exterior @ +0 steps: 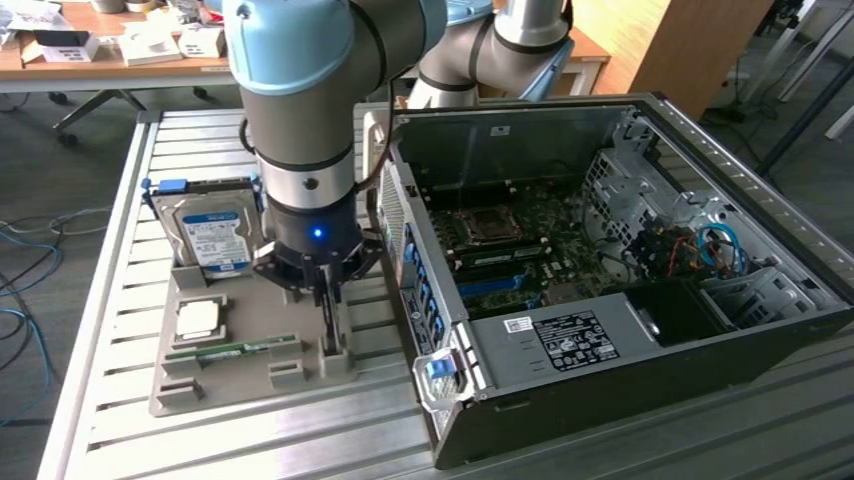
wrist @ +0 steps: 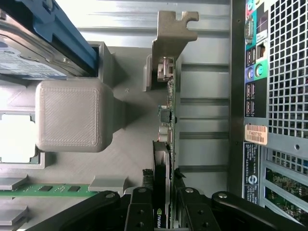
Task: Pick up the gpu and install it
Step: 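Pick up the gpu and move the gpu toward the slot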
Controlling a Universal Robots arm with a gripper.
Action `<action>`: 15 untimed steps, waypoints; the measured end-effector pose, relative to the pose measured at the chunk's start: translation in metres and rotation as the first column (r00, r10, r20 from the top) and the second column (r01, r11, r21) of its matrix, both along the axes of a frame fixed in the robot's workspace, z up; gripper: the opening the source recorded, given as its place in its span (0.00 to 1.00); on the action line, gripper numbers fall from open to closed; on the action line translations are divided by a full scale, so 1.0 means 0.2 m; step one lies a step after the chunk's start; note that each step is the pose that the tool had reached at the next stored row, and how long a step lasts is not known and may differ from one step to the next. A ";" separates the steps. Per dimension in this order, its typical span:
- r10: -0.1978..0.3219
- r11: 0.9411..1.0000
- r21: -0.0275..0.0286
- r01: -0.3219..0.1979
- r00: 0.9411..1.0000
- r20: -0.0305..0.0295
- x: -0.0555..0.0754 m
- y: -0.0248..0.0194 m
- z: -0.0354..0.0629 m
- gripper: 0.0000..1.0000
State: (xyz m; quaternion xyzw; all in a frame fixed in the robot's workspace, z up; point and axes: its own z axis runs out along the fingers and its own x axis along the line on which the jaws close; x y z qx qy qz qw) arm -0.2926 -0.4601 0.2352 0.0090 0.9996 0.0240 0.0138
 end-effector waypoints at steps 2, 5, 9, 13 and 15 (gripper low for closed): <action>0.000 1.000 0.001 0.000 1.000 0.000 0.00 0.000 0.024 0.26; 0.000 1.000 0.003 0.000 1.000 0.000 0.00 0.000 0.066 0.26; 0.000 1.000 0.006 0.000 1.000 0.000 0.00 0.000 0.132 0.26; 0.000 1.000 0.009 0.000 1.000 0.000 0.00 0.000 0.204 0.26; 0.000 1.000 0.009 0.000 1.000 0.000 0.00 0.000 0.232 0.26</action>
